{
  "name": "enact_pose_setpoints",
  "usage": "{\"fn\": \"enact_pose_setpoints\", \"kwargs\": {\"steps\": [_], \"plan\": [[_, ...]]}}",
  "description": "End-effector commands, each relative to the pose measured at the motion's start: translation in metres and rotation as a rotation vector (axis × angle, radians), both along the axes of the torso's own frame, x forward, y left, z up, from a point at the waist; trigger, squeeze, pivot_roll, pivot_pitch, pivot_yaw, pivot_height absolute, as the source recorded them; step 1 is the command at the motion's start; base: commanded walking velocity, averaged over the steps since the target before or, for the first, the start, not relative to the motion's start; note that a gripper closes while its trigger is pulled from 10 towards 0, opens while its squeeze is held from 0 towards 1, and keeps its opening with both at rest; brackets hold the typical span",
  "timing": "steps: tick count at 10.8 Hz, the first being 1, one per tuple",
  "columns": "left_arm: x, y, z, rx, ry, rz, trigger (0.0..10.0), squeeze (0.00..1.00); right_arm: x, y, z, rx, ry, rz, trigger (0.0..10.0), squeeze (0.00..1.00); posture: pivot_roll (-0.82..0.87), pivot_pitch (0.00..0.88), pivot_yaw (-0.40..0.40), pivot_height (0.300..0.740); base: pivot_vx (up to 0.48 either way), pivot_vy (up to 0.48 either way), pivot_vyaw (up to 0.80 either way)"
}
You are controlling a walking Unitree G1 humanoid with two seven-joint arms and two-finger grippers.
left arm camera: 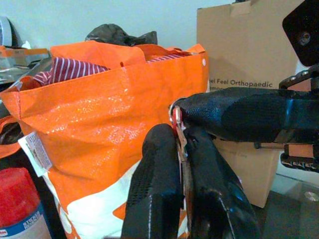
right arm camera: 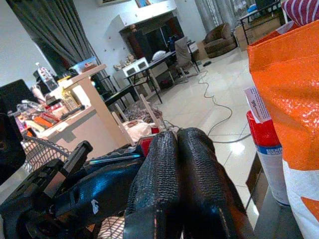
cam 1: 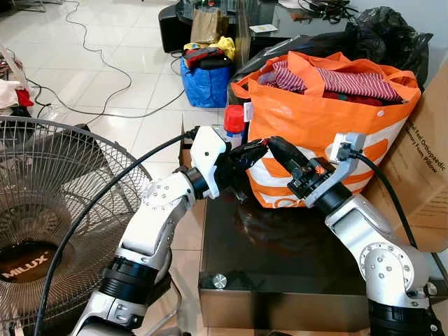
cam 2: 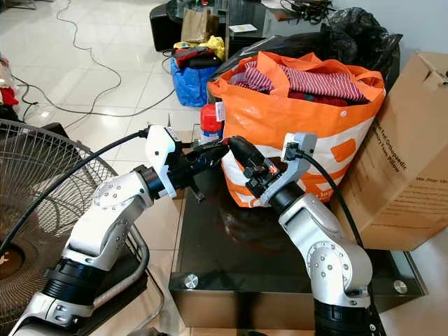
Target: Hang keys on a hook
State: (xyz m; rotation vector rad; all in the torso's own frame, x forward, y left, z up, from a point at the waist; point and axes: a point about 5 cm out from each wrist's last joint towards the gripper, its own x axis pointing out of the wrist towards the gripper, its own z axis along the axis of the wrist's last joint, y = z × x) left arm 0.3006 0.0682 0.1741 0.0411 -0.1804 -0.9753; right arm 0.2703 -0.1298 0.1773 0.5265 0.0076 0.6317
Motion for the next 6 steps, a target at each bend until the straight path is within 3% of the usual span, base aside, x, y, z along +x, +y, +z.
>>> {"fn": "enact_pose_setpoints", "kwargs": {"steps": [1, 2, 3, 6], "plan": [[0.0020, 0.0026, 0.0070, -0.009, -0.021, 0.015, 0.0, 0.00, 0.0037, -0.0122, -0.0008, 0.004, 0.011, -0.070, 10.0, 0.00, -0.03, 0.000, -0.003, 0.740, 0.000, 0.000, 0.00], [0.0021, 0.0025, 0.0071, -0.010, -0.022, 0.015, 0.0, 0.00, 0.0038, -0.0125, -0.0007, 0.006, 0.011, -0.070, 10.0, 0.76, -0.03, 0.000, -0.004, 0.740, 0.000, 0.000, 0.00], [0.0022, 0.0028, 0.0073, -0.012, -0.022, 0.017, 0.0, 0.00, 0.0038, -0.0129, -0.0003, 0.010, 0.012, -0.069, 10.0, 1.00, -0.03, 0.000, -0.007, 0.740, 0.000, 0.000, 0.00], [0.0022, 0.0029, 0.0075, -0.015, -0.022, 0.019, 0.0, 0.00, 0.0039, -0.0131, 0.0002, 0.019, 0.011, -0.066, 10.0, 1.00, -0.03, 0.000, -0.007, 0.740, 0.000, 0.000, 0.00]]}}
